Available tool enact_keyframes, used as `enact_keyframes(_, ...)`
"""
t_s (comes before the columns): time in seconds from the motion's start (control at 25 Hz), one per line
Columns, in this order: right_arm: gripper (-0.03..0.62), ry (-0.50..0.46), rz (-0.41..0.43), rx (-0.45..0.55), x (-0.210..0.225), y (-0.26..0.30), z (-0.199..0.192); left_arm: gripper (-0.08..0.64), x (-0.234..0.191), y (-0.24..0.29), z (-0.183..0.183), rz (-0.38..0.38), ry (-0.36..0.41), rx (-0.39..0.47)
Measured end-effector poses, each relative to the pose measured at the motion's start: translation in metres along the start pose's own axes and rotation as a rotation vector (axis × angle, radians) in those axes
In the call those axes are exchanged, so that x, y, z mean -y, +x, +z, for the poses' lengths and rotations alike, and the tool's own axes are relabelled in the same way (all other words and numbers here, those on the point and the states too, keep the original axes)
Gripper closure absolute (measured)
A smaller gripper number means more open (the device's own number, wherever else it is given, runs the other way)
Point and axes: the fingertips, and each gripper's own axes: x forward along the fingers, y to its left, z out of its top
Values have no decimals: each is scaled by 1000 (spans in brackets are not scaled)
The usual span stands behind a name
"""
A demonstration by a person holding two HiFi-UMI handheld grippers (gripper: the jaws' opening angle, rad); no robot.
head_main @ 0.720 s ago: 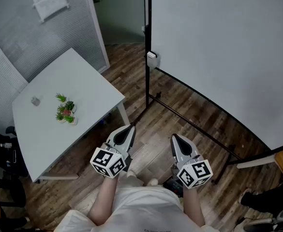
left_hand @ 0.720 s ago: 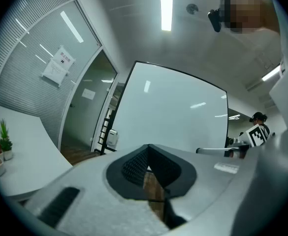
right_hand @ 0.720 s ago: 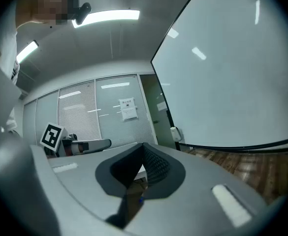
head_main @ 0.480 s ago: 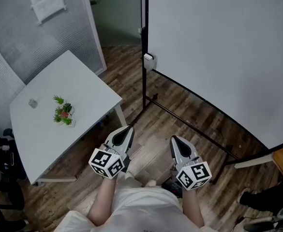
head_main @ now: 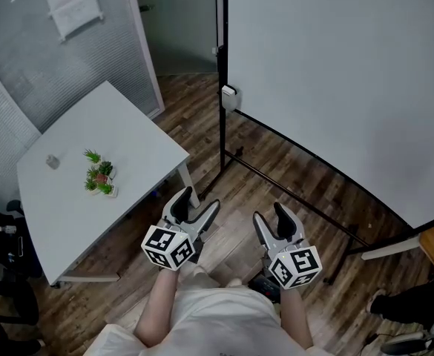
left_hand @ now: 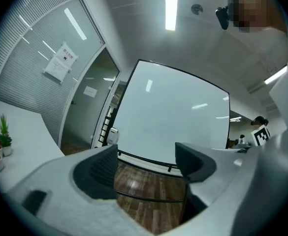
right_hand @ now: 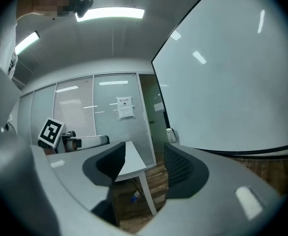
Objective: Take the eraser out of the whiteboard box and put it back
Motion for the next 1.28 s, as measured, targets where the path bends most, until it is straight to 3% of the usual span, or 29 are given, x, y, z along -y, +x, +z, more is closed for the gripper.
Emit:
enact_keyframes(0.16, 321, 24, 2, 16, 1, 1, 2, 162, 5, 3, -3, -10, 56, -19)
enact_keyframes(0.76, 311, 69, -20, -21, 41, 27, -8, 160, -5, 38, -8, -9, 92, -72)
enact_keyframes(1.0, 311, 53, -26, -57, 76, 97, -13, 167, -61, 95, -20, -13, 98, -115)
enact_keyframes(1.28, 313, 69, -77, -67, 132, 190, 7, 173, -130, 194, 6, -47, 98, -126)
